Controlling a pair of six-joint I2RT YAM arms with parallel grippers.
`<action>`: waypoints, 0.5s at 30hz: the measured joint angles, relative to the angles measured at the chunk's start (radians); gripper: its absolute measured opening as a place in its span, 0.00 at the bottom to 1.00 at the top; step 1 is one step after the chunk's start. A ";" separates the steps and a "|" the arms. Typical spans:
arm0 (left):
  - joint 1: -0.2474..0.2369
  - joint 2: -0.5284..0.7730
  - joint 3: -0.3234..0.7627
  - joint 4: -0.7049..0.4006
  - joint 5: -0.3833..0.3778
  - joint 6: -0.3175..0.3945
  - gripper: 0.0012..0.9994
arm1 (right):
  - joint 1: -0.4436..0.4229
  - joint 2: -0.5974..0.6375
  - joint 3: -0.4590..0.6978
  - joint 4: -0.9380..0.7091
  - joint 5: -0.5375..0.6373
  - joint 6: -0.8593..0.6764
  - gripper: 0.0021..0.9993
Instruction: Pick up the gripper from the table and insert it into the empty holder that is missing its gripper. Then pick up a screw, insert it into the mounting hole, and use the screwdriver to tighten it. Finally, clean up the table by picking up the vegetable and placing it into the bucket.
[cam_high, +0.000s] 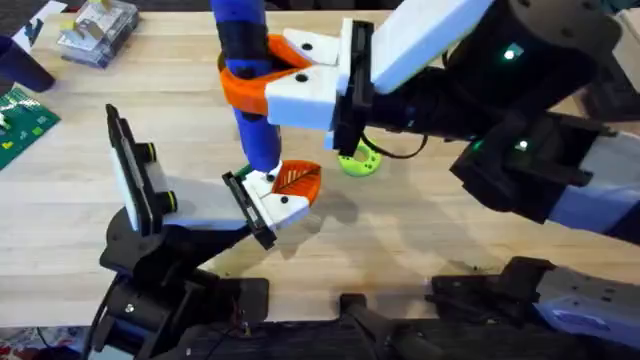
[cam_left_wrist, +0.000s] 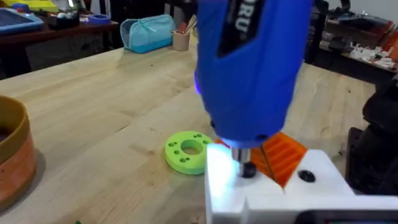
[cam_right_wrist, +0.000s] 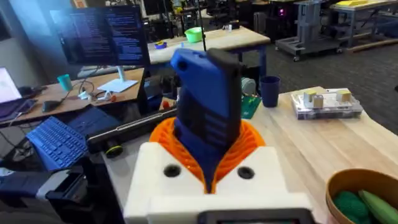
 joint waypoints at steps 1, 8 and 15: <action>0.000 0.000 0.000 0.000 0.000 0.000 0.01 | 0.000 0.000 0.000 0.000 0.000 0.000 0.02; 0.000 0.000 0.000 0.000 0.000 0.000 0.01 | 0.000 0.000 0.000 0.002 0.000 0.003 0.02; 0.000 0.000 0.000 0.000 0.000 0.000 0.01 | 0.000 0.000 0.000 0.051 0.000 0.008 0.02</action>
